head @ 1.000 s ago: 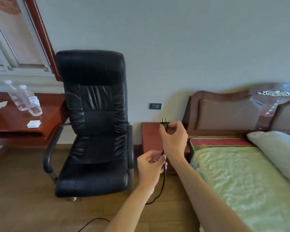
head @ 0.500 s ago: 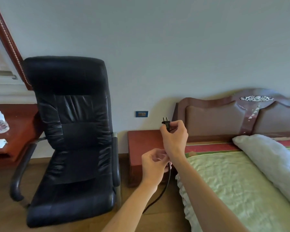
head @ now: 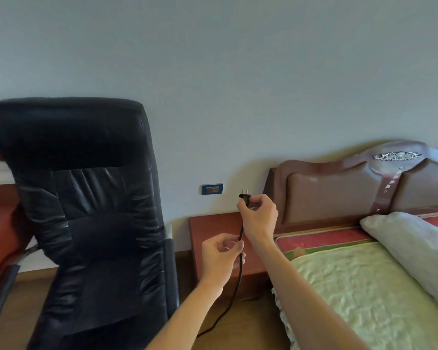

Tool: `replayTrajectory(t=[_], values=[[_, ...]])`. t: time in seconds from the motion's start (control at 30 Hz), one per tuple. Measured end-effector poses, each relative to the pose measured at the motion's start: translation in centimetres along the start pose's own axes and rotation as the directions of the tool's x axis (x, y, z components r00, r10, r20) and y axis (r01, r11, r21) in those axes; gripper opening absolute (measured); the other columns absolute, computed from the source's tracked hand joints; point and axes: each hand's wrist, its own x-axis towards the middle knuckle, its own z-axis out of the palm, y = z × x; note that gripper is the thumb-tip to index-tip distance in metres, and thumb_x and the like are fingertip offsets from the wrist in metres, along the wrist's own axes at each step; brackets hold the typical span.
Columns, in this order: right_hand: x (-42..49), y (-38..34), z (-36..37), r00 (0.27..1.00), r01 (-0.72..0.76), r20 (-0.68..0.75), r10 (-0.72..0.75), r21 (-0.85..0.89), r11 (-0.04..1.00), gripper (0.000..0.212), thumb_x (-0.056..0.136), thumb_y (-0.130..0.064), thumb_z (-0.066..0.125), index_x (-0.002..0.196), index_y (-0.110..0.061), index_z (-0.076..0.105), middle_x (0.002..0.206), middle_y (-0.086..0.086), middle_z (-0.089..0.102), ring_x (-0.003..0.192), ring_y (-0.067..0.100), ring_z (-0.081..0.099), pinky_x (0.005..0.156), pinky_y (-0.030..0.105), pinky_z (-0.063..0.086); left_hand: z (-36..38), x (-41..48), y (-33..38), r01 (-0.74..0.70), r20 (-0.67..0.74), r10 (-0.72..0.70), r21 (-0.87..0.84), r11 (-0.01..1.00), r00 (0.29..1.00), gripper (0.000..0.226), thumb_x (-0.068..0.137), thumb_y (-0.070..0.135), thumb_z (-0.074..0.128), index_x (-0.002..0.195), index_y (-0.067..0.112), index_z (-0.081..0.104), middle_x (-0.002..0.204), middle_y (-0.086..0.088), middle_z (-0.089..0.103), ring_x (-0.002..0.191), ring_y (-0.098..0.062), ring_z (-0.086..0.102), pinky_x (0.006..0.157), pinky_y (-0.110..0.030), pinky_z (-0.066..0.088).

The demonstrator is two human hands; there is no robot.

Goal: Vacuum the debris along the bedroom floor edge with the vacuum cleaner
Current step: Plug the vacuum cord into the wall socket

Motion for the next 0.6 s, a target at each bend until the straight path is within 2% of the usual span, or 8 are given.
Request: replayTrajectory(t=[0.1,0.23,0.4,0.6], values=[[2.5,0.9,2.0,1.000,-0.022,0.006,0.022,-0.011,1.000,0.015,0.083,-0.022,0.074,0.086,-0.010,0.065,0.078,-0.004,0.065,0.064,0.005,0.056,0.055,0.021,0.040,0.1,3.1,-0.6,0.030,-0.019,-0.030,0.000,1.000,0.999,0.009,0.085,0.008,0.074,0.094,0.010,0.075,0.076,-0.010,0.074,0.070,-0.022,0.074,0.066,-0.036,0.064],[6.7,3.2,5.0,0.998,-0.047,0.039,0.049,-0.048,0.998,0.014,0.083,-0.022,0.075,0.086,-0.013,0.066,0.076,-0.008,0.064,0.065,0.005,0.058,0.059,0.025,0.044,0.8,7.8,-2.0,0.060,-0.050,-0.059,0.013,0.998,0.997,0.008,0.085,0.008,0.074,0.093,0.012,0.076,0.075,-0.009,0.074,0.068,-0.021,0.074,0.064,-0.033,0.063],[13.1,7.6,10.3,0.989,-0.078,0.118,0.087,-0.080,0.994,0.014,0.082,-0.023,0.074,0.086,-0.014,0.065,0.076,-0.011,0.063,0.066,0.007,0.059,0.066,0.033,0.051,1.9,15.3,-4.8,0.116,-0.113,-0.111,0.046,0.992,0.987,0.008,0.085,0.007,0.075,0.088,0.015,0.076,0.073,-0.005,0.074,0.070,-0.023,0.074,0.068,-0.043,0.064],[20.7,13.3,16.3,0.966,-0.126,0.212,0.146,-0.104,0.987,0.013,0.083,-0.022,0.074,0.085,-0.015,0.063,0.071,-0.011,0.064,0.065,0.006,0.059,0.066,0.032,0.051,3.6,24.8,-8.7,0.178,-0.145,-0.154,0.171,0.969,0.977,0.011,0.084,0.009,0.075,0.084,0.019,0.076,0.071,-0.003,0.073,0.068,-0.024,0.073,0.067,-0.049,0.063]])
